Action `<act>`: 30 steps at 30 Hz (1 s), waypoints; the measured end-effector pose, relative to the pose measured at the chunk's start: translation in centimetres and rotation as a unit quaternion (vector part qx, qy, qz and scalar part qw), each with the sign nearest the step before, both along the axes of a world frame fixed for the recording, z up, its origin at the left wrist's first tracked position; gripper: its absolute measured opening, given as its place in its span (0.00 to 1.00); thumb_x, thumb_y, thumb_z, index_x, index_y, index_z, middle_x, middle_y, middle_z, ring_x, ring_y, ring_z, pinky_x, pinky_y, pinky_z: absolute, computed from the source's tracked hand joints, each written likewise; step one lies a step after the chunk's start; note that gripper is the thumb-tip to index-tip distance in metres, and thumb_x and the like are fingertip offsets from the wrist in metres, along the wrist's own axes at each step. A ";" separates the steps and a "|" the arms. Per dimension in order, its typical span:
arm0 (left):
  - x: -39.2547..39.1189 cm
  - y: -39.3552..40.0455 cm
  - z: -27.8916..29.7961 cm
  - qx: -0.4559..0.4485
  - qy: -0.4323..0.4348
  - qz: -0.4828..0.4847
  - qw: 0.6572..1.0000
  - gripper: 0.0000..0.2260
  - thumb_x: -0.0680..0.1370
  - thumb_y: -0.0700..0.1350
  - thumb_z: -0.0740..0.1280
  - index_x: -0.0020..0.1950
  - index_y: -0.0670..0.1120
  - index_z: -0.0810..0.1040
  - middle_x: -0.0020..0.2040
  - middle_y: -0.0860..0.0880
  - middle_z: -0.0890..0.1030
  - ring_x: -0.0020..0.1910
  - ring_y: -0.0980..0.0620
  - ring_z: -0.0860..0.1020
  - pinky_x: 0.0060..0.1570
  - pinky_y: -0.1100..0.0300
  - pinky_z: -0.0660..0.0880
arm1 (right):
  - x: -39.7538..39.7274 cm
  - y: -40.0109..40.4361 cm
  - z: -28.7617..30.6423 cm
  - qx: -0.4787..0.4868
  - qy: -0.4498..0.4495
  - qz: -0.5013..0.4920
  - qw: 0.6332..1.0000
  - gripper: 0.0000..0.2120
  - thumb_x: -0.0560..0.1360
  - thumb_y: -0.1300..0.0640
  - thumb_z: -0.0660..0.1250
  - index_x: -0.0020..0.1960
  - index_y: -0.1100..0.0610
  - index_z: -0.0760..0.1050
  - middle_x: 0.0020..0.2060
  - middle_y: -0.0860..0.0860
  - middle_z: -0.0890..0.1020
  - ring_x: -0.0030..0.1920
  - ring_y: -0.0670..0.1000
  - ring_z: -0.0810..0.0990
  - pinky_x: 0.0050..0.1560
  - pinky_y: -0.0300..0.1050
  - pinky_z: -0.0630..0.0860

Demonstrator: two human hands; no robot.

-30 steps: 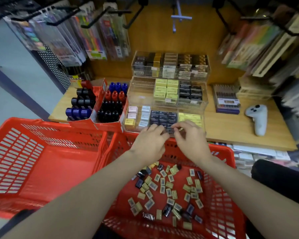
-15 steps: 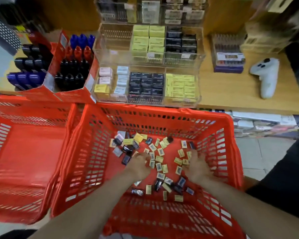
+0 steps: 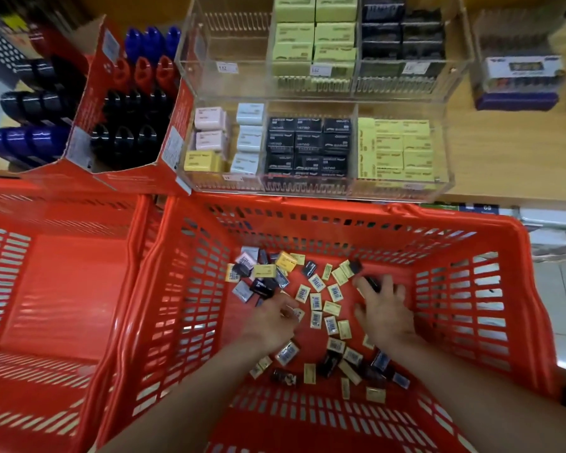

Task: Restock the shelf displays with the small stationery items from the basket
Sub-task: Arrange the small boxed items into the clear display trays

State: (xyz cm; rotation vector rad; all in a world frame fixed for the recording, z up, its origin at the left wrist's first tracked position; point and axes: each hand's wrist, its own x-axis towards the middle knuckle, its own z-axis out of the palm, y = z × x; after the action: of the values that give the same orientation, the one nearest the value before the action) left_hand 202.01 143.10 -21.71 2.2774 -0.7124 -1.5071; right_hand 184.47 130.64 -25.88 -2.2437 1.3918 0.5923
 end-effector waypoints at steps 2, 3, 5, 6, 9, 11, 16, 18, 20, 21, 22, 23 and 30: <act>-0.4 0.2 -0.1 -0.006 0.012 0.006 1.000 0.10 0.81 0.43 0.63 0.62 0.50 0.77 0.59 0.52 0.80 0.51 0.54 0.78 0.45 0.65 0.74 | 0.2 -0.2 -0.2 0.019 -0.005 0.002 1.000 0.22 0.79 0.56 0.62 0.70 0.45 0.63 0.64 0.55 0.61 0.64 0.59 0.63 0.50 0.51 0.78; -0.6 0.3 0.0 -0.008 0.020 0.011 1.000 0.09 0.81 0.43 0.63 0.60 0.51 0.78 0.60 0.53 0.80 0.55 0.54 0.77 0.50 0.65 0.73 | 0.3 -0.2 -0.3 0.023 -0.008 -0.002 1.000 0.21 0.78 0.57 0.62 0.69 0.45 0.64 0.63 0.56 0.61 0.64 0.59 0.63 0.51 0.51 0.77; -0.8 0.4 0.1 -0.010 0.044 0.022 0.999 0.08 0.82 0.44 0.63 0.58 0.52 0.79 0.60 0.53 0.79 0.59 0.54 0.77 0.54 0.66 0.72 | 0.4 -0.4 -0.4 0.024 -0.016 -0.007 1.000 0.21 0.78 0.58 0.63 0.68 0.46 0.65 0.63 0.56 0.62 0.63 0.59 0.64 0.52 0.52 0.77; -0.7 0.5 0.2 -0.009 0.054 0.030 0.998 0.08 0.82 0.44 0.63 0.58 0.51 0.79 0.60 0.53 0.79 0.60 0.54 0.77 0.54 0.65 0.72 | 0.4 -0.5 -0.4 0.030 -0.022 -0.002 0.999 0.20 0.78 0.59 0.64 0.67 0.46 0.66 0.64 0.55 0.62 0.64 0.59 0.64 0.54 0.52 0.76; -0.5 0.6 0.3 0.000 0.073 0.080 0.994 0.08 0.82 0.43 0.63 0.58 0.51 0.80 0.58 0.52 0.80 0.56 0.54 0.78 0.52 0.65 0.74 | 0.3 -0.4 0.0 0.055 -0.078 -0.013 0.995 0.16 0.76 0.60 0.66 0.60 0.45 0.71 0.64 0.53 0.66 0.60 0.57 0.68 0.55 0.50 0.74; -0.4 0.5 0.5 0.002 0.101 0.167 0.981 0.08 0.81 0.42 0.63 0.57 0.49 0.79 0.55 0.48 0.82 0.51 0.53 0.80 0.41 0.67 0.76 | 0.5 0.1 0.9 0.067 -0.148 -0.085 0.983 0.13 0.74 0.60 0.70 0.53 0.45 0.72 0.58 0.52 0.72 0.50 0.54 0.76 0.47 0.45 0.77; -1.1 -0.2 1.5 0.015 0.293 0.389 0.873 0.11 0.81 0.52 0.64 0.58 0.48 0.79 0.57 0.45 0.81 0.56 0.47 0.80 0.51 0.49 0.81 | 3.7 4.6 4.3 0.209 -0.299 -0.179 0.914 0.13 0.75 0.58 0.71 0.51 0.41 0.74 0.52 0.45 0.79 0.42 0.46 0.80 0.36 0.35 0.74; -1.1 -0.1 1.8 0.000 0.365 0.426 0.828 0.18 0.80 0.59 0.63 0.54 0.46 0.82 0.52 0.45 0.85 0.53 0.47 0.82 0.48 0.50 0.80 | 5.4 6.1 5.8 0.236 -0.323 -0.133 0.907 0.14 0.77 0.54 0.69 0.60 0.41 0.74 0.56 0.42 0.79 0.54 0.45 0.79 0.50 0.38 0.75; -0.7 0.3 1.9 -0.025 0.401 0.459 0.792 0.21 0.78 0.60 0.64 0.53 0.44 0.83 0.48 0.45 0.85 0.47 0.47 0.84 0.44 0.53 0.79 | 6.3 6.4 6.7 0.267 -0.335 -0.116 0.896 0.17 0.81 0.49 0.62 0.68 0.38 0.70 0.59 0.40 0.78 0.57 0.43 0.79 0.56 0.43 0.78; -0.2 0.6 1.9 -0.034 0.407 0.482 0.775 0.19 0.77 0.59 0.67 0.55 0.44 0.83 0.48 0.45 0.85 0.44 0.48 0.84 0.43 0.54 0.80 | 6.5 6.0 7.1 0.266 -0.340 -0.107 0.896 0.17 0.82 0.47 0.59 0.70 0.36 0.68 0.58 0.39 0.78 0.55 0.42 0.80 0.54 0.44 0.80; 0.4 1.0 1.8 -0.038 0.403 0.503 0.764 0.18 0.74 0.57 0.71 0.55 0.44 0.83 0.47 0.45 0.85 0.42 0.49 0.84 0.40 0.55 0.80 | 6.3 5.5 7.3 0.247 -0.342 -0.093 0.902 0.16 0.83 0.47 0.56 0.70 0.37 0.68 0.55 0.39 0.81 0.47 0.41 0.82 0.48 0.42 0.81; 1.0 1.3 1.7 -0.039 0.398 0.516 0.757 0.17 0.72 0.55 0.73 0.55 0.45 0.83 0.46 0.46 0.85 0.40 0.50 0.83 0.39 0.57 0.80 | 6.0 4.7 7.2 0.214 -0.338 -0.077 0.913 0.16 0.83 0.47 0.56 0.69 0.40 0.71 0.50 0.41 0.83 0.37 0.41 0.82 0.37 0.37 0.80; 2.6 1.1 1.0 -0.008 0.327 0.525 0.786 0.12 0.77 0.51 0.71 0.57 0.46 0.79 0.41 0.48 0.83 0.35 0.52 0.78 0.32 0.59 0.77 | 3.7 -1.4 2.1 -0.011 -0.116 0.031 0.993 0.28 0.77 0.45 0.67 0.75 0.49 0.63 0.64 0.56 0.69 0.65 0.58 0.70 0.65 0.51 0.71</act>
State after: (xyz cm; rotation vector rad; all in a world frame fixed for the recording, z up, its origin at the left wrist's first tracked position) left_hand 204.66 144.16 -20.74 1.4169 0.6568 -1.4317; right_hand 188.20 129.19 -23.78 -2.2949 1.2224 0.3235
